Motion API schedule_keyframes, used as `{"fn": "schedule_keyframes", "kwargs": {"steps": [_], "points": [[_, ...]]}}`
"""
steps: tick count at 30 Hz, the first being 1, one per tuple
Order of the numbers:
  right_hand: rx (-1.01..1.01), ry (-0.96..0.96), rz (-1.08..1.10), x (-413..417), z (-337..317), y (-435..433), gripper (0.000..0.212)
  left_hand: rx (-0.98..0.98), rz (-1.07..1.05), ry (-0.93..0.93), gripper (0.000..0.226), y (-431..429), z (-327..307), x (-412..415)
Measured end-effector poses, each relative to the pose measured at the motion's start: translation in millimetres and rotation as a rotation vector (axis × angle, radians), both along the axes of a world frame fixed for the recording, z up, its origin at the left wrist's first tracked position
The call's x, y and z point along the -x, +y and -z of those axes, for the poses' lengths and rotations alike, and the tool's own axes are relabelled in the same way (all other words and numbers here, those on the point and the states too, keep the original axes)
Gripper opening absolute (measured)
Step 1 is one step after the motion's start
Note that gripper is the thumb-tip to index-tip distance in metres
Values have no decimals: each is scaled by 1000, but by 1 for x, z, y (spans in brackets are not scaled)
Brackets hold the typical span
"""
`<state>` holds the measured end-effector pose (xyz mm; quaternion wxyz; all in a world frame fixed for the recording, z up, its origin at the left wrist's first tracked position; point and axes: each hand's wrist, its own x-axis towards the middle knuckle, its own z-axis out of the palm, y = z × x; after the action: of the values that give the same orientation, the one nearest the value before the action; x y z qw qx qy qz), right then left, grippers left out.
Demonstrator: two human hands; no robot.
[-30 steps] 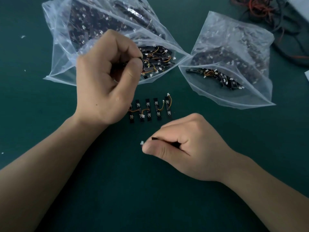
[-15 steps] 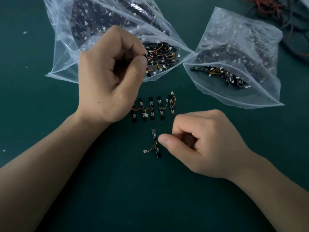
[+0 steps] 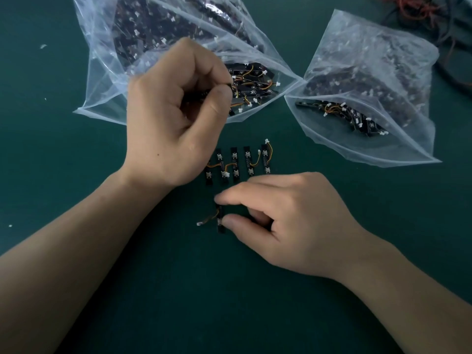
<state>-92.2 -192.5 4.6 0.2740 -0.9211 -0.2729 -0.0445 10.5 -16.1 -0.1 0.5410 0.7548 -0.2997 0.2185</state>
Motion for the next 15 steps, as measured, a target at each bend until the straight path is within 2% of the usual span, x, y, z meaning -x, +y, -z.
{"fn": "schedule_keyframes", "kwargs": {"steps": [8,15], "points": [[-8,-30,4,-1,1,2,16,-25,-52,-28,14,2,-1,-2],[51,-46,-90,0,4,-2,19,-31,-62,-13,12,1,-1,-2]]}}
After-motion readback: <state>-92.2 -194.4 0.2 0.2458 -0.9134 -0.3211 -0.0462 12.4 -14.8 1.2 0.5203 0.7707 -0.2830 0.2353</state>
